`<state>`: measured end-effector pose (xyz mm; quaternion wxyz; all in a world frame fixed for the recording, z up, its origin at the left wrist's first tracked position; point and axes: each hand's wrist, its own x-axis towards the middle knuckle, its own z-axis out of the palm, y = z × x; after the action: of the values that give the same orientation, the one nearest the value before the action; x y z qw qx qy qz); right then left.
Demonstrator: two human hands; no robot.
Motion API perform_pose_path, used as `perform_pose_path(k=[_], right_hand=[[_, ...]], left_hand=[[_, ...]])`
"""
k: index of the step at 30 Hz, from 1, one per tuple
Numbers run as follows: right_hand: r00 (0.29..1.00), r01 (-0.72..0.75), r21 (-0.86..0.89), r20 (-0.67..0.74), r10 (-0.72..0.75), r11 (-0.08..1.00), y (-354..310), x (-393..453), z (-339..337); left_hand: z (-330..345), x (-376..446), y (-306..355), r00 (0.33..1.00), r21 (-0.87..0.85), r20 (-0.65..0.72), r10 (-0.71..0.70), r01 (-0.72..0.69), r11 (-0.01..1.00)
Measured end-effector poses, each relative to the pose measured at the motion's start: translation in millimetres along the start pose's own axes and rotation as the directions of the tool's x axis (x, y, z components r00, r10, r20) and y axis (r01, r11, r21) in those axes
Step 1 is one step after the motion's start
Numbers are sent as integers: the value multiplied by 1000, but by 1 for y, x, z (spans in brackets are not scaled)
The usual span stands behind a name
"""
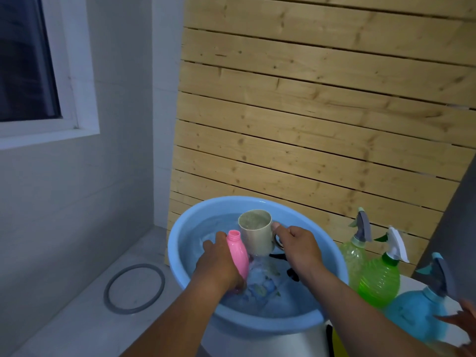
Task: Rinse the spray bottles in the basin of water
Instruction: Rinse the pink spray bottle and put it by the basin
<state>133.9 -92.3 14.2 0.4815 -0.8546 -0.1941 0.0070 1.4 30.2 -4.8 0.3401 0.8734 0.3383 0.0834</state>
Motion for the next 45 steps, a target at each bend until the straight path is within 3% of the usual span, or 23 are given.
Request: perform_pose_path(k=[6,18,45], right_hand=[[999,28,72,-37,-26,997,-9,0,-13],[983,169,-31,-62,-170,985,-34,-6,-31],[966,221,-186,-94,-242,957,-52,-20,-43]], left_hand=[[2,-1,-1,1000,3,-8,-8,8,1000],[-2,-6,3,999,-33,-25,38,-39,999],[-1,-6,3,998,-74,-31,61,-63,995]])
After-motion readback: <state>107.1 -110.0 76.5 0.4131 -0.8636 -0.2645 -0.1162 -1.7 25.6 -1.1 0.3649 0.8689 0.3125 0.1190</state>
